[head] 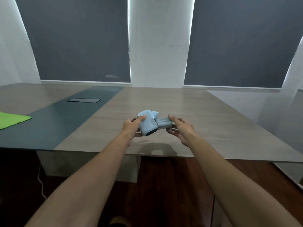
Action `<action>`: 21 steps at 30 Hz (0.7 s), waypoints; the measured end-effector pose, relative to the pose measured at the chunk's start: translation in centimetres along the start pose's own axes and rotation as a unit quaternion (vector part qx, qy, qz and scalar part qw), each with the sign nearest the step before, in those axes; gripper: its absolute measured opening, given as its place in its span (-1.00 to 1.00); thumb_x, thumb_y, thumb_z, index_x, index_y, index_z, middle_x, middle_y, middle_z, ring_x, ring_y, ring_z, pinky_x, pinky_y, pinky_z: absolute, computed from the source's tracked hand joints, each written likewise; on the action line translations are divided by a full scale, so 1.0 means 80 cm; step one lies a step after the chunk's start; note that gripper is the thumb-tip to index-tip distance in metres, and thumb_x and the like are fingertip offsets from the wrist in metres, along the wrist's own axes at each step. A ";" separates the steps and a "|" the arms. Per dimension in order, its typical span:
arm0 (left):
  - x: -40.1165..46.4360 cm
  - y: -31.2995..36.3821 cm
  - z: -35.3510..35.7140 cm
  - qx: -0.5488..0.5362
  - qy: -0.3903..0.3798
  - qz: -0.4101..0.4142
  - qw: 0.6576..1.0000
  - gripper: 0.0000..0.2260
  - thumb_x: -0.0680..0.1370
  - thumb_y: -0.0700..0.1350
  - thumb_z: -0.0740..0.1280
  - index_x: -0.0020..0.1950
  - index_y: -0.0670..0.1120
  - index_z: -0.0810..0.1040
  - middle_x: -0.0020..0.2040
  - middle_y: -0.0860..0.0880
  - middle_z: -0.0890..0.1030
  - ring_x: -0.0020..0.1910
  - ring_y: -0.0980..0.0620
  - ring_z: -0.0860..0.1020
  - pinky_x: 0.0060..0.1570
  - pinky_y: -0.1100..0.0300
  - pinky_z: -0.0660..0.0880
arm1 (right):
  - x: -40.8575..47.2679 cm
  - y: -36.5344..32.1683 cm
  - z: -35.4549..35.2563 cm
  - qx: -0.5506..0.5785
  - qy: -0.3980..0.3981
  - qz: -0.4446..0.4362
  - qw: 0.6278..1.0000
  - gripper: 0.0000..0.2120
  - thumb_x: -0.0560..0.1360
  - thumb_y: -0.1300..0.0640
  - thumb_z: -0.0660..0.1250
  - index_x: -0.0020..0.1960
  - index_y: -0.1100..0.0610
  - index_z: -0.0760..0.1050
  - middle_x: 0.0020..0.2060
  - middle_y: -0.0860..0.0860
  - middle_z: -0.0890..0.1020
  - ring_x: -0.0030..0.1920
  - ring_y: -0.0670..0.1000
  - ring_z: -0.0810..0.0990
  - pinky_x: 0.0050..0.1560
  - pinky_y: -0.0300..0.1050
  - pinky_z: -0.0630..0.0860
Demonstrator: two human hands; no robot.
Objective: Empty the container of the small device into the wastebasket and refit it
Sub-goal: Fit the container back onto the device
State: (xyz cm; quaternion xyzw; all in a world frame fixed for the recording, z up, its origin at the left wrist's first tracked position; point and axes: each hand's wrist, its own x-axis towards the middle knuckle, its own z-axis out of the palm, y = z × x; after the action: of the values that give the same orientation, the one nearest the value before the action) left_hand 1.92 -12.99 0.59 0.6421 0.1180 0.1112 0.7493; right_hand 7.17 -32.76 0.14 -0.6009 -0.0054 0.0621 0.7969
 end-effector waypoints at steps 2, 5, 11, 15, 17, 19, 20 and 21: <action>-0.003 0.003 -0.012 -0.003 0.006 0.005 1.000 -0.66 0.46 -0.03 0.42 0.17 -0.17 0.58 0.03 -0.12 0.64 -0.06 -0.12 0.63 -0.37 0.11 0.58 | -0.004 0.001 0.010 0.001 -0.015 -0.001 1.000 -0.70 0.42 0.08 0.54 0.04 0.23 0.57 0.07 0.24 0.62 -0.12 0.15 0.66 -0.08 -0.01 0.65; -0.008 0.009 -0.026 0.000 0.012 0.013 1.000 -0.69 0.47 -0.03 0.42 0.14 -0.15 0.58 0.01 -0.11 0.65 -0.11 -0.10 0.63 -0.36 0.11 0.57 | -0.008 0.003 0.023 0.005 -0.031 0.000 1.000 -0.67 0.42 0.08 0.54 0.07 0.25 0.57 0.03 0.24 0.63 -0.13 0.16 0.66 -0.11 -0.03 0.65; -0.016 0.020 -0.048 -0.005 0.031 0.024 0.999 -0.62 0.46 -0.03 0.43 0.24 -0.14 0.57 0.02 -0.09 0.65 -0.10 -0.07 0.63 -0.35 0.12 0.57 | -0.017 0.003 0.038 0.004 -0.076 -0.003 0.997 -0.61 0.41 0.11 0.55 0.13 0.30 0.59 0.01 0.21 0.65 -0.10 0.17 0.67 -0.07 -0.01 0.66; -0.022 0.025 -0.055 -0.003 0.033 0.032 0.999 -0.62 0.46 -0.04 0.43 0.24 -0.12 0.57 0.07 -0.11 0.64 -0.08 -0.09 0.62 -0.34 0.13 0.56 | -0.019 0.005 0.043 -0.002 -0.077 -0.012 0.997 -0.63 0.40 0.10 0.55 0.09 0.30 0.61 0.00 0.22 0.66 -0.09 0.17 0.68 -0.01 0.03 0.67; -0.025 0.027 -0.058 -0.002 0.031 0.033 0.999 -0.63 0.45 -0.06 0.43 0.23 -0.12 0.58 0.05 -0.10 0.64 -0.09 -0.09 0.62 -0.33 0.13 0.56 | -0.021 0.005 0.043 -0.005 -0.085 -0.019 0.996 -0.59 0.41 0.11 0.55 0.14 0.34 0.59 0.01 0.22 0.66 -0.08 0.18 0.68 0.02 0.04 0.66; -0.028 0.028 -0.060 -0.001 0.025 0.034 0.999 -0.66 0.44 -0.07 0.43 0.20 -0.10 0.60 0.01 -0.08 0.64 -0.11 -0.07 0.62 -0.31 0.13 0.55 | -0.023 0.004 0.041 -0.007 -0.106 -0.026 0.994 -0.57 0.43 0.12 0.53 0.18 0.36 0.59 0.01 0.22 0.66 -0.07 0.16 0.68 0.07 0.04 0.65; -0.029 0.029 -0.061 0.000 0.020 0.035 0.999 -0.67 0.44 -0.07 0.43 0.19 -0.10 0.61 -0.01 -0.07 0.64 -0.12 -0.06 0.62 -0.30 0.13 0.55 | -0.025 0.003 0.041 -0.009 -0.116 -0.028 0.993 -0.59 0.44 0.13 0.52 0.17 0.37 0.59 0.01 0.22 0.66 -0.06 0.16 0.68 0.09 0.04 0.65; -0.030 0.029 -0.060 0.002 0.015 0.036 0.999 -0.68 0.44 -0.08 0.43 0.18 -0.10 0.62 -0.02 -0.07 0.65 -0.13 -0.05 0.62 -0.30 0.13 0.55 | -0.027 0.003 0.041 -0.013 -0.122 -0.030 0.992 -0.60 0.44 0.13 0.52 0.16 0.36 0.60 0.02 0.22 0.67 -0.06 0.15 0.68 0.10 0.04 0.64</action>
State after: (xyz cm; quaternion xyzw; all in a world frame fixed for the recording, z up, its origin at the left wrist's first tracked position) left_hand -1.94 -8.88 2.28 0.6455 0.1062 0.1472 0.7419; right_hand 4.76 -29.76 0.98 -0.5983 -0.1211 0.1107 0.7843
